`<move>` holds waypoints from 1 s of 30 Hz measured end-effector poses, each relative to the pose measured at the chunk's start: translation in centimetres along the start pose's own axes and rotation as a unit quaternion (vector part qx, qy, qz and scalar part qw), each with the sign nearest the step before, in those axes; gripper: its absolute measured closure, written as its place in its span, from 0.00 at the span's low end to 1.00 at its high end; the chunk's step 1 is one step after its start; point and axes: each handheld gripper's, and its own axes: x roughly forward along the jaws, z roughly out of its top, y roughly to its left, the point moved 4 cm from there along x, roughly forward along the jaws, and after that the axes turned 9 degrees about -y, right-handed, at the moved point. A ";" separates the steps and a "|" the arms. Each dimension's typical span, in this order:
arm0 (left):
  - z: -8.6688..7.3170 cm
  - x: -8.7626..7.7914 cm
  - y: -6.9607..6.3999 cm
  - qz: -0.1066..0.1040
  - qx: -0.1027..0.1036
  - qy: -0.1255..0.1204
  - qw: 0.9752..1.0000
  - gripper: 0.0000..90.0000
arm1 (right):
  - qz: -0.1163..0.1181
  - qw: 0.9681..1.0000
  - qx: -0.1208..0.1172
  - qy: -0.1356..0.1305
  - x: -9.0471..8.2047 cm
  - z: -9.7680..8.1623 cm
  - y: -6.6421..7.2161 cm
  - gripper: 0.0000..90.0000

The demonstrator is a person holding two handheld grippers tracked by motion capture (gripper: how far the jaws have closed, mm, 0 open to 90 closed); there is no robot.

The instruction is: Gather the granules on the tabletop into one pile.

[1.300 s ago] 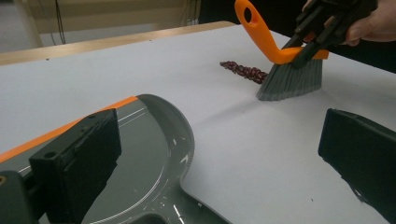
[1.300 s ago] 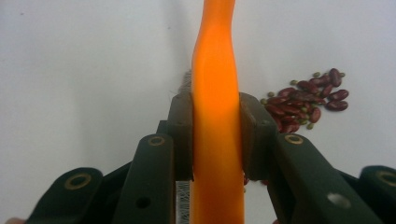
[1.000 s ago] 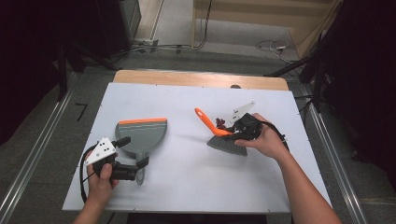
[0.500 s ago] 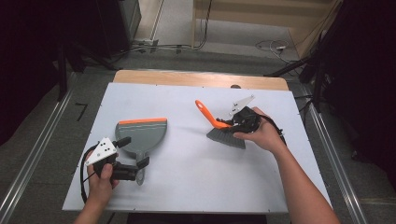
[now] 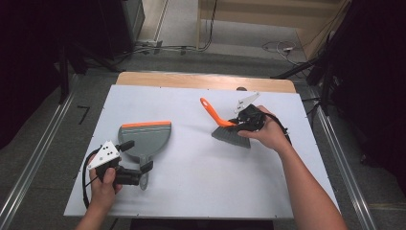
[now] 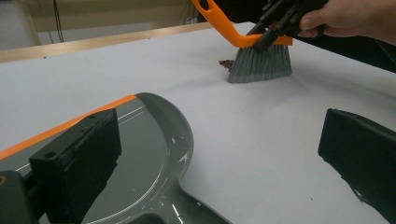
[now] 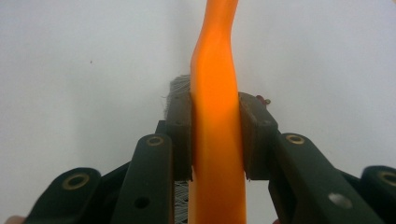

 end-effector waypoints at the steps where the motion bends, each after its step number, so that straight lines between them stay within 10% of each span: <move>1: 0.0 0.0 0.0 0.000 0.000 -0.001 1.000 0.00 | -0.001 1.000 0.004 -0.002 0.0 0.0 -0.1 0.75; 30: 0.0 0.0 0.0 -0.002 -0.003 -0.001 1.000 0.00 | -0.012 1.000 0.015 -0.010 0.7 0.6 -2.4 0.75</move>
